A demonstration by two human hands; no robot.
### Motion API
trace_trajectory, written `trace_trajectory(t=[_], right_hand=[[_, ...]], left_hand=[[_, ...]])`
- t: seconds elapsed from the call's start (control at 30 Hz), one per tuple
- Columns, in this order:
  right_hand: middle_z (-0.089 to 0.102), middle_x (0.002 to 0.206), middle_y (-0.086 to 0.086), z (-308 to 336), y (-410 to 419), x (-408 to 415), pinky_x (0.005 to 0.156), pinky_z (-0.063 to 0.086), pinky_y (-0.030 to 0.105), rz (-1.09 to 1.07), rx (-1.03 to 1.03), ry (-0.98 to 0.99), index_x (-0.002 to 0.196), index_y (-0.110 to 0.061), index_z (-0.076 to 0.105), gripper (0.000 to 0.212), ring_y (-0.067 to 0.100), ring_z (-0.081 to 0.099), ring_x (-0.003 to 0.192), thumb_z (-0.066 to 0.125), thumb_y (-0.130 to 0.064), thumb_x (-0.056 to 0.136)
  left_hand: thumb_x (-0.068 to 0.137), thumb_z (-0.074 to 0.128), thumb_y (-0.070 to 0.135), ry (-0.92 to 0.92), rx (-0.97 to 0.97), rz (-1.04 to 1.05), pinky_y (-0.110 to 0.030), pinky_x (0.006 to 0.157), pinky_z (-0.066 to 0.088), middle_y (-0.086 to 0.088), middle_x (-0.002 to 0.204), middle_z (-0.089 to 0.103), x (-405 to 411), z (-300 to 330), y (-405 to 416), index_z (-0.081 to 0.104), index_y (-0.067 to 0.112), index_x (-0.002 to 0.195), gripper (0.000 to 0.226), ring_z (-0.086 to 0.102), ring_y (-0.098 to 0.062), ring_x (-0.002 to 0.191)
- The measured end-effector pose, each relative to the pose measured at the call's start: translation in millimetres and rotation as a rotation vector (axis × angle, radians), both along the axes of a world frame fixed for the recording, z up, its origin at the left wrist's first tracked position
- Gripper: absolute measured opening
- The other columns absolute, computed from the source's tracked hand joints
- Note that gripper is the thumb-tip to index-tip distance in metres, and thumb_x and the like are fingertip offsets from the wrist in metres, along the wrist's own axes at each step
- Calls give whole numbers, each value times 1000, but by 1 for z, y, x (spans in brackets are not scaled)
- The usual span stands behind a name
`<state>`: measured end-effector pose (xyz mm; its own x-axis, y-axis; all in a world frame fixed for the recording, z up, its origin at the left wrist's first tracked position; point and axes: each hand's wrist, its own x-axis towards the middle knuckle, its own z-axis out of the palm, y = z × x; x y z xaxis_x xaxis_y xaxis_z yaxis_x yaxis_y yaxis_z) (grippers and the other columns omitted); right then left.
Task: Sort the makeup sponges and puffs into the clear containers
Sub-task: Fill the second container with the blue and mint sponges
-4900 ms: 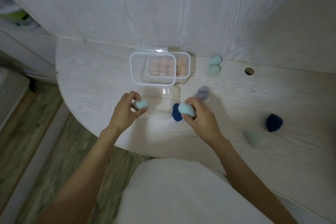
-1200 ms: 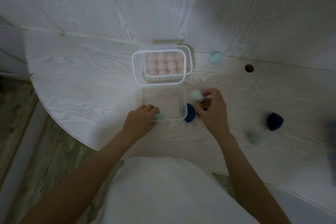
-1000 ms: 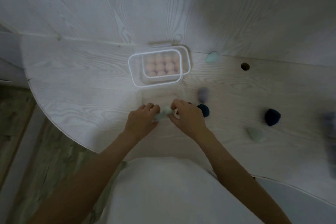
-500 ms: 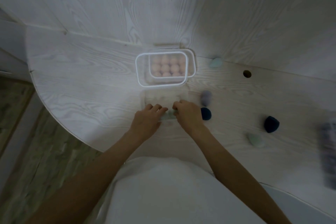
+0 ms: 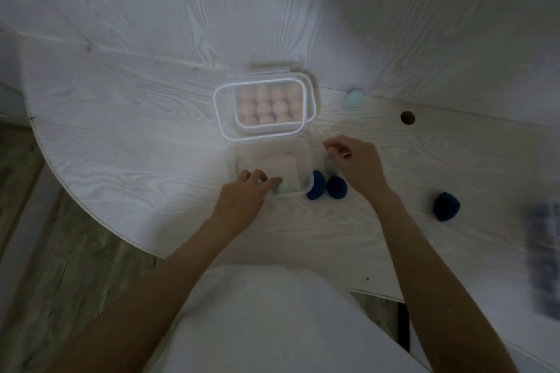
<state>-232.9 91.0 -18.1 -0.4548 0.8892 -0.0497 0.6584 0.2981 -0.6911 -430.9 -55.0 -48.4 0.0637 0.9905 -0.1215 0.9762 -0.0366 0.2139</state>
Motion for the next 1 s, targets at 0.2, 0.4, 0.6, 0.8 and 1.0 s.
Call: trace_trajectory(t=[0.2, 0.4, 0.6, 0.8, 1.0], right_hand=[[52, 132, 14, -45, 99, 14, 102, 31, 36, 13, 294, -272, 125, -7, 55, 49, 33, 46, 121, 47, 12, 81], [55, 111, 23, -65, 134, 1, 81, 46, 46, 28, 410, -441, 115, -3, 59, 45, 37, 51, 99, 51, 16, 75], [54, 105, 12, -46, 85, 22, 70, 39, 29, -285, 109, -182, 111, -9, 52, 28, 22, 51, 91, 61, -17, 85], [59, 91, -2, -4, -25, 10, 67, 43, 22, -243, -152, 80, 101, -11, 54, 30, 13, 55, 81, 71, -21, 78], [62, 75, 3, -10, -48, -31, 70, 29, 29, 73, 286, -228, 80, -12, 57, 29, 24, 50, 78, 78, -11, 59]], left_hand=[[62, 79, 6, -11, 11, 81, -18, 37, 28, -1, 97, 64, 8, -3, 13, 66, 28, 113, 58, 60, -22, 75], [66, 78, 6, -12, 6, 101, -21, 37, 37, -3, 105, 63, 4, -5, 12, 63, 27, 117, 58, 61, -25, 86], [64, 78, 4, 5, 30, 72, -21, 37, 35, -2, 102, 64, 3, -6, 13, 64, 27, 116, 59, 61, -24, 83], [59, 79, 4, 42, 36, 23, -18, 37, 28, -1, 92, 64, 2, -4, 13, 64, 26, 115, 62, 60, -22, 75], [58, 80, 7, 70, 15, -10, -21, 35, 32, 0, 86, 62, 1, -1, 16, 65, 28, 113, 61, 56, -24, 66]])
